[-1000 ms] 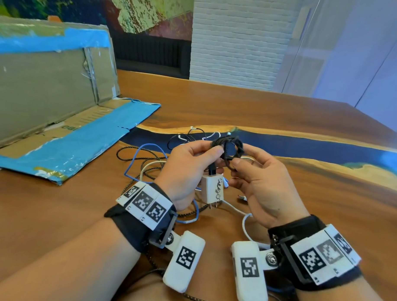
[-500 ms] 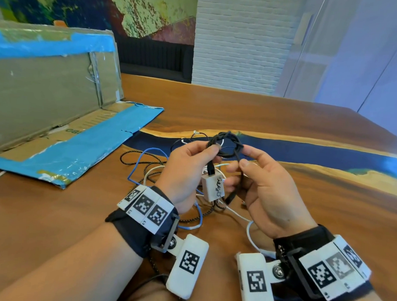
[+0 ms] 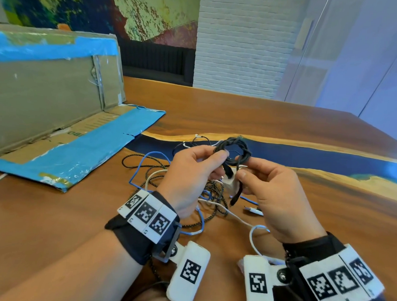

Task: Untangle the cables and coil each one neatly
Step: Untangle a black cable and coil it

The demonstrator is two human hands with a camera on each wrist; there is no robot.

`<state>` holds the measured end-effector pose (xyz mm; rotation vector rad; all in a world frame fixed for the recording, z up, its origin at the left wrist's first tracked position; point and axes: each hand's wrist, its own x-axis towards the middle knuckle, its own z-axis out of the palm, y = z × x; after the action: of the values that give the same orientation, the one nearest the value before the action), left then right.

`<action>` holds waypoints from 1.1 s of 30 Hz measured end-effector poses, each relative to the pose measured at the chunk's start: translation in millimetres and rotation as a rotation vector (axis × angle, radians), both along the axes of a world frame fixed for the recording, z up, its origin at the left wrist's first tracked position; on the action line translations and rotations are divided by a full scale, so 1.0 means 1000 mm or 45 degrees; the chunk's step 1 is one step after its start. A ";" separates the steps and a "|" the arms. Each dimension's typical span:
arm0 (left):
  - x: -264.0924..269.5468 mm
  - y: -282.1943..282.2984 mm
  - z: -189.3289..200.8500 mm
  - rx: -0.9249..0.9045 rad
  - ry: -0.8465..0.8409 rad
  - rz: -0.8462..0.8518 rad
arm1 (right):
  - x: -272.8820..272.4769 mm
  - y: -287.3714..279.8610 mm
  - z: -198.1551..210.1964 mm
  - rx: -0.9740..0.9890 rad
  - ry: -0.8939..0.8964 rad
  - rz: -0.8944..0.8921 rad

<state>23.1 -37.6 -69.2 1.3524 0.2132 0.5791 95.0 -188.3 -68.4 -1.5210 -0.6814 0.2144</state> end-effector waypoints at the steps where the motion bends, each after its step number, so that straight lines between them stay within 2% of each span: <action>1: 0.000 0.000 0.000 0.007 -0.008 -0.018 | 0.002 -0.002 0.001 -0.052 -0.095 -0.007; 4: 0.000 0.001 -0.001 -0.010 -0.018 -0.074 | 0.004 -0.007 0.005 -0.130 -0.226 -0.010; 9: -0.002 -0.001 0.001 -0.106 -0.003 -0.206 | 0.008 -0.010 0.005 -0.111 -0.286 -0.146; 13: -0.004 0.003 0.003 -0.160 0.025 -0.296 | 0.007 -0.009 0.005 -0.077 -0.267 -0.113; 17: -0.004 0.004 0.002 -0.172 0.050 -0.324 | -0.003 -0.004 0.002 0.039 -0.147 -0.035; 23: -0.001 0.005 0.000 -0.137 0.067 -0.227 | -0.008 0.003 -0.003 0.209 0.126 0.125; 27: -0.001 0.005 -0.002 -0.036 0.095 -0.196 | -0.007 0.006 -0.006 0.218 0.163 0.046; 31: -0.001 0.006 -0.004 0.062 0.118 -0.163 | -0.006 0.006 -0.006 0.272 0.443 0.138; 33: -0.001 0.008 -0.003 0.117 0.106 -0.185 | -0.005 0.004 -0.005 0.240 0.481 0.158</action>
<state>21.7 -29.2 -71.9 1.4692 0.1559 0.4155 90.1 -184.3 -73.0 -1.2152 -0.4781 0.5039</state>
